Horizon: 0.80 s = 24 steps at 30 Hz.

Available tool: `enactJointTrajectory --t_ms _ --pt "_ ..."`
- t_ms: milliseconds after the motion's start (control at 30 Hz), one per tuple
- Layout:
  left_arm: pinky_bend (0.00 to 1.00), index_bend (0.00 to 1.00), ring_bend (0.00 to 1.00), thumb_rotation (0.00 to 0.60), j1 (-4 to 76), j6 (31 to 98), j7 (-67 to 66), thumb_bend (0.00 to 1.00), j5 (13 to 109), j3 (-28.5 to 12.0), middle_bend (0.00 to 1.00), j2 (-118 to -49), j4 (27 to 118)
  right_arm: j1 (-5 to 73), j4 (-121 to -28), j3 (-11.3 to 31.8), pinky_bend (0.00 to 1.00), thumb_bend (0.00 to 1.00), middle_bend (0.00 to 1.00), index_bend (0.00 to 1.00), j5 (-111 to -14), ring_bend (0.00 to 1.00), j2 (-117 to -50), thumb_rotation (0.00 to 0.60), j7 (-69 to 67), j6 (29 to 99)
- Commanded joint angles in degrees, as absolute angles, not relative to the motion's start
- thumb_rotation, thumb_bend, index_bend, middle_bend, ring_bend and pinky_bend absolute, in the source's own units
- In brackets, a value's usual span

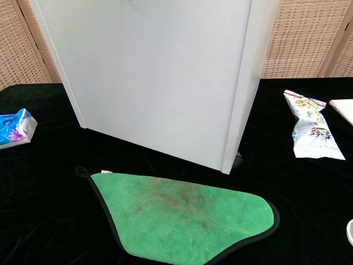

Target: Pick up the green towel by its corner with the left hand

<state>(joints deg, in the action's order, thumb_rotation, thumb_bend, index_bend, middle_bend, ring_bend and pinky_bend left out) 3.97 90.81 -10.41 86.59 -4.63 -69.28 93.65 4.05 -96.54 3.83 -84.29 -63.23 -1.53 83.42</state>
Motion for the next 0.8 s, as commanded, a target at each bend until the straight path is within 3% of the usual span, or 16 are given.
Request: enactJointTrajectory --t_ms 33,800 --pt "0.0 0.03 0.0 0.6 4.04 90.58 -10.74 0.02 86.62 -4.5 0.0 -69.4 93.62 3.95 -96.49 3.92 0.0 0.12 0.0 0.0 -84.3 0.0 -63.14 0.6 -1.8 83.7" --pt "0.0 0.03 0.0 0.6 4.19 90.55 -11.66 0.02 88.18 -3.65 0.0 -69.77 93.86 3.61 -96.64 3.93 0.0 0.12 0.0 0.0 -84.35 0.0 -62.64 0.6 -2.52 84.13"
